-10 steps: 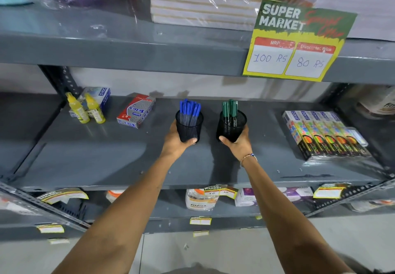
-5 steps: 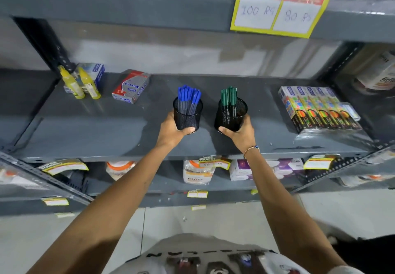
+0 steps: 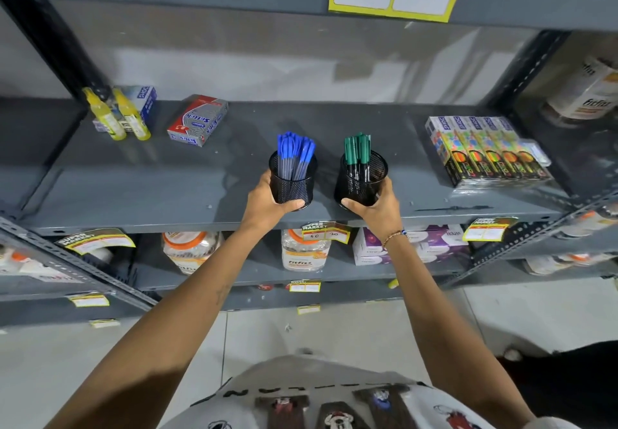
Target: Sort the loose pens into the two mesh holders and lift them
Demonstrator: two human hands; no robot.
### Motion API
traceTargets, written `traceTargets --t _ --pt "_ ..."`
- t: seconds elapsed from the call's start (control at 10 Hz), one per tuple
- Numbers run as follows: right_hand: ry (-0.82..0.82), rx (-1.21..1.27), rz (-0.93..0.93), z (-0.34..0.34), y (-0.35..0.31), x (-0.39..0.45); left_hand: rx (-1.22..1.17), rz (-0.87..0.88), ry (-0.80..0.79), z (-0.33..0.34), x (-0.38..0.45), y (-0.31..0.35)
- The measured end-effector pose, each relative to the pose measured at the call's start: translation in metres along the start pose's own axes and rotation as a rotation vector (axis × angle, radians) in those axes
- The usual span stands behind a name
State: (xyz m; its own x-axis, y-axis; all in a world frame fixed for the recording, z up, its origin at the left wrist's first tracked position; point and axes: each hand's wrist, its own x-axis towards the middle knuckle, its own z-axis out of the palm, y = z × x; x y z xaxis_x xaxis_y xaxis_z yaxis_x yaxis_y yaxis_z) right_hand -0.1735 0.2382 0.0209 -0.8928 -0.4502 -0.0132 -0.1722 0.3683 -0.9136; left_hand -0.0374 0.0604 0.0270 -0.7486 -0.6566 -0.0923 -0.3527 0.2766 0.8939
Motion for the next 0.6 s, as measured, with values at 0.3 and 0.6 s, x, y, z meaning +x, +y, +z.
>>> traceTargets --t 0.3,0.6 --pt "-0.018 -0.006 -0.026 -0.002 0.002 -0.006 0.036 -0.015 -0.005 0.004 -0.010 0.003" --pt "0.110 -0.196 -0.039 -0.004 0.007 -0.050 0.121 0.023 0.029 0.001 -0.053 0.012"
